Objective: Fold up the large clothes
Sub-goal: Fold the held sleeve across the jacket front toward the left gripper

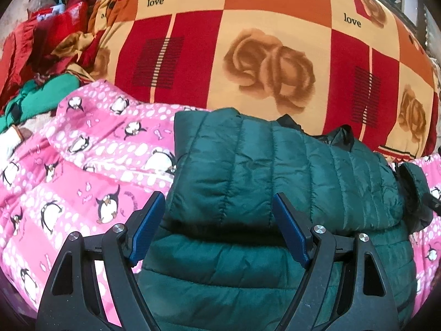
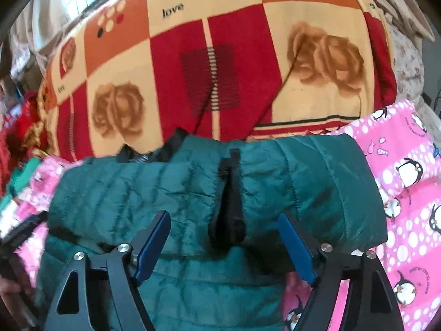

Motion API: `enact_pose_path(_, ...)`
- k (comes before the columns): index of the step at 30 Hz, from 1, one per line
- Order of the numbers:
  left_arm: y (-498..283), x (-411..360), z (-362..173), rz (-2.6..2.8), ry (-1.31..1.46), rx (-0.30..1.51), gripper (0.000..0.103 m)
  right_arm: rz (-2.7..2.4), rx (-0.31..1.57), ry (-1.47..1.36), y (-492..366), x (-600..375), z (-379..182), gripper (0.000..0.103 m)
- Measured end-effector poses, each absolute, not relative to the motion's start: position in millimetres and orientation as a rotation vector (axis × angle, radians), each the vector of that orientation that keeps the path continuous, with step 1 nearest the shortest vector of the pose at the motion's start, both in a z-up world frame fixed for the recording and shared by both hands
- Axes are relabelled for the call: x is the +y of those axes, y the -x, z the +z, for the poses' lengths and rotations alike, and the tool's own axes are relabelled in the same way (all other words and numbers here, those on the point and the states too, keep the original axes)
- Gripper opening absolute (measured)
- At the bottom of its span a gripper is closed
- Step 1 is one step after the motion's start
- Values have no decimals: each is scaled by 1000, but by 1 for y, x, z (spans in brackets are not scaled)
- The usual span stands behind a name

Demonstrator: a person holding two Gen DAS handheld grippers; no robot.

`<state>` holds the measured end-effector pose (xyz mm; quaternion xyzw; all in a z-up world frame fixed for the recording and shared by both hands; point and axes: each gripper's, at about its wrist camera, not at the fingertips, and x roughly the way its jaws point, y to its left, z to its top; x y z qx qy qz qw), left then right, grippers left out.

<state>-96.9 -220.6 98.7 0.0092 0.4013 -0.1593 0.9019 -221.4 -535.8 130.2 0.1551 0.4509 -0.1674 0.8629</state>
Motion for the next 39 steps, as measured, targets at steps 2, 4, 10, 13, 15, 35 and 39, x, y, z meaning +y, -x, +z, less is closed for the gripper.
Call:
enact_pose_path(2,99,-223,97,-333,-37,833,80,-384,974,-292,216,-539,117,78)
enact_pose_path(4,101,-226,97,-337,-50,830,80,-446,999,-309,212,-551,102,76)
enact_pose_path(10,101,-224,97,-342,-50,831,80,-468,990,-469,223,-589,85,18)
enact_pose_path(13,102,-223,98,-334,-58,812,80,-391,917,-544,236,-590,106,15)
enact_pose_path(15,101,-223,99,-333,-56,815,80,-362,889,-547,240,-585,119,15)
enact_pose_path(35,92,-187,103,-274,-26,797,80,-82,830,-568,180,-479,158,15)
enact_pose_path(39,87,-176,103,-259,-26,790,80,-34,852,-565,160,-455,152,15)
